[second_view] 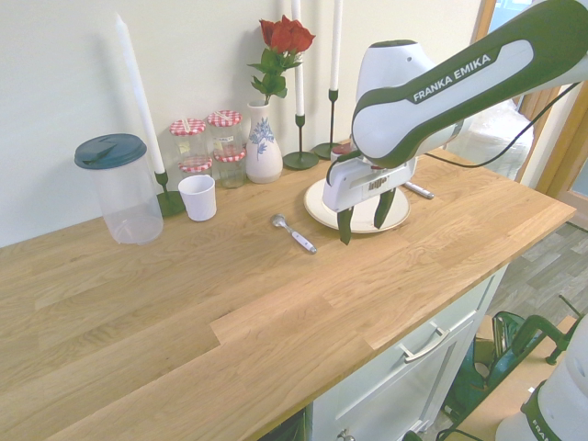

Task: Put the spoon into the plate

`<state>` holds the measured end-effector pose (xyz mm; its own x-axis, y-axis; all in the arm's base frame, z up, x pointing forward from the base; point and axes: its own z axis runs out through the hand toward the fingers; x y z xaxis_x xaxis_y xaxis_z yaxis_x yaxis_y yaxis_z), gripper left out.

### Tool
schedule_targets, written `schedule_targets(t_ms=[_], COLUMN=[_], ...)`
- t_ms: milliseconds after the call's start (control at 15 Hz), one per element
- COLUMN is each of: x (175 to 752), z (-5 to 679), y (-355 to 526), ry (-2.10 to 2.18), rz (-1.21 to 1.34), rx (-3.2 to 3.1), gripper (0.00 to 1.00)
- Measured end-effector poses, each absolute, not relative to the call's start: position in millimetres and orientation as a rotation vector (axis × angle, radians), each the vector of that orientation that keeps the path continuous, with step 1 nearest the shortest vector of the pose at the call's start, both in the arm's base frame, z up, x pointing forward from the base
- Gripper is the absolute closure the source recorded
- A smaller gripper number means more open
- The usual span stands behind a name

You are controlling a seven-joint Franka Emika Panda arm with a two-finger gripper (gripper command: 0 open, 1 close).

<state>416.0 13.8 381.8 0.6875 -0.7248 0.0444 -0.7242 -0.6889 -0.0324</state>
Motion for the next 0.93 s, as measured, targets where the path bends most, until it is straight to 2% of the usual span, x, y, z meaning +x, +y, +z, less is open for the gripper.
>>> schedule_targets(t_ms=[200,467,933], x=[419,436,491], z=[385,411,372], y=[18,76,117], ry=[1.237,1.266,1.308], rz=[-0.083,-0.155,-0.109], rx=[-2.852,-2.828,-2.886], gripper=[0.0,0.0,0.0])
